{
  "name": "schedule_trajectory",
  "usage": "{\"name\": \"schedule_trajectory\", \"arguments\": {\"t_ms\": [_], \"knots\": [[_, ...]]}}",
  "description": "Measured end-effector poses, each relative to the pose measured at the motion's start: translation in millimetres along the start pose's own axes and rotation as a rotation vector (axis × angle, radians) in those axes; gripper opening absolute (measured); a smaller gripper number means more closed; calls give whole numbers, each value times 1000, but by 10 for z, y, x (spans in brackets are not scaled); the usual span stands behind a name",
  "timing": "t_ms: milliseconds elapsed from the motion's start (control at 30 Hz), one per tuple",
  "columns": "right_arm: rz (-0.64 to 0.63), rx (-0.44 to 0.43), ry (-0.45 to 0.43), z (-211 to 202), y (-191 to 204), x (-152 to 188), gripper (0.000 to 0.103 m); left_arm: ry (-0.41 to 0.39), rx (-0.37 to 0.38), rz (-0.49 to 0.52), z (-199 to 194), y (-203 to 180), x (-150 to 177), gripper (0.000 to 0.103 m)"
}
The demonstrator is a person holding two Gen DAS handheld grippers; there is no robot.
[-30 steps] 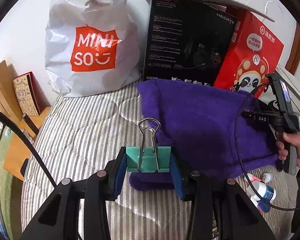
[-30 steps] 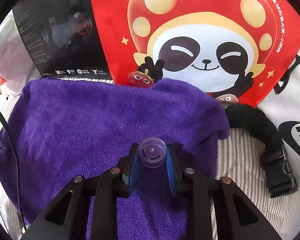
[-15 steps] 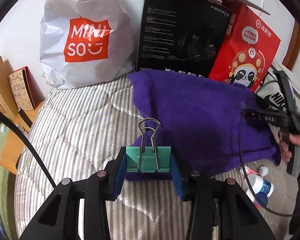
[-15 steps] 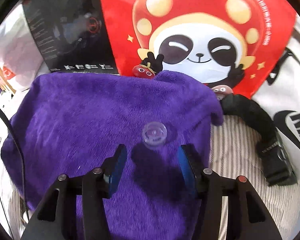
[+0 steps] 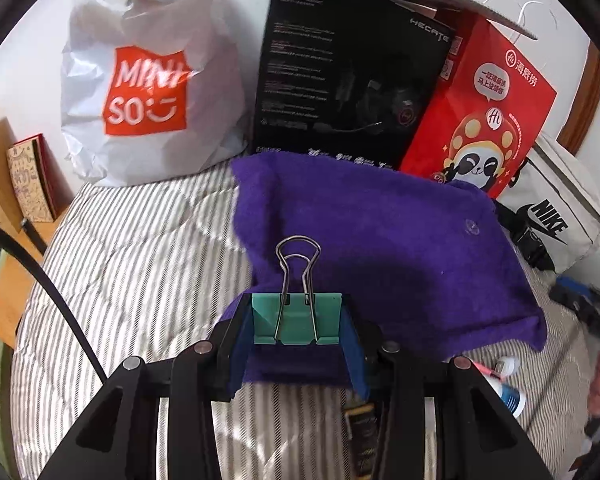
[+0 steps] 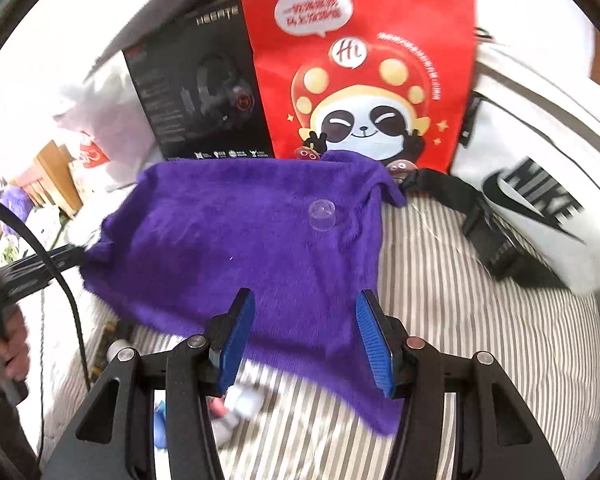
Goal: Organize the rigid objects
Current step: 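Lower the teal clip onto the purple towel and open the left tool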
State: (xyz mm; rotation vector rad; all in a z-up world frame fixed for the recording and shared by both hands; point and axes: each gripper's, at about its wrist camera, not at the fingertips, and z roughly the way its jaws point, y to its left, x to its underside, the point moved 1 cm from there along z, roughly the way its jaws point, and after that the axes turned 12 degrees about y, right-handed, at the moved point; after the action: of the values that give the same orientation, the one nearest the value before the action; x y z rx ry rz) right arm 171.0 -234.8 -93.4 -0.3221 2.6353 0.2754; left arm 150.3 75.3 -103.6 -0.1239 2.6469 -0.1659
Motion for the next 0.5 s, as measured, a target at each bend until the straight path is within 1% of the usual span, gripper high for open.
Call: {"name": "schedule_trajectory", "arguments": {"t_ms": [67, 133, 267, 500], "knots": [[15, -20, -4, -91, -17, 126, 53, 5, 1, 7, 44, -53, -46, 39], [26, -23, -4, -162, -55, 234, 53, 8, 7, 20, 81, -103, -93, 39], [30, -14, -9, -255, -85, 398, 53, 21, -17, 61, 225, -224, -256, 39], [68, -32, -13, -351, -186, 507, 53, 52, -62, 85, 508, -287, -552, 39]]}}
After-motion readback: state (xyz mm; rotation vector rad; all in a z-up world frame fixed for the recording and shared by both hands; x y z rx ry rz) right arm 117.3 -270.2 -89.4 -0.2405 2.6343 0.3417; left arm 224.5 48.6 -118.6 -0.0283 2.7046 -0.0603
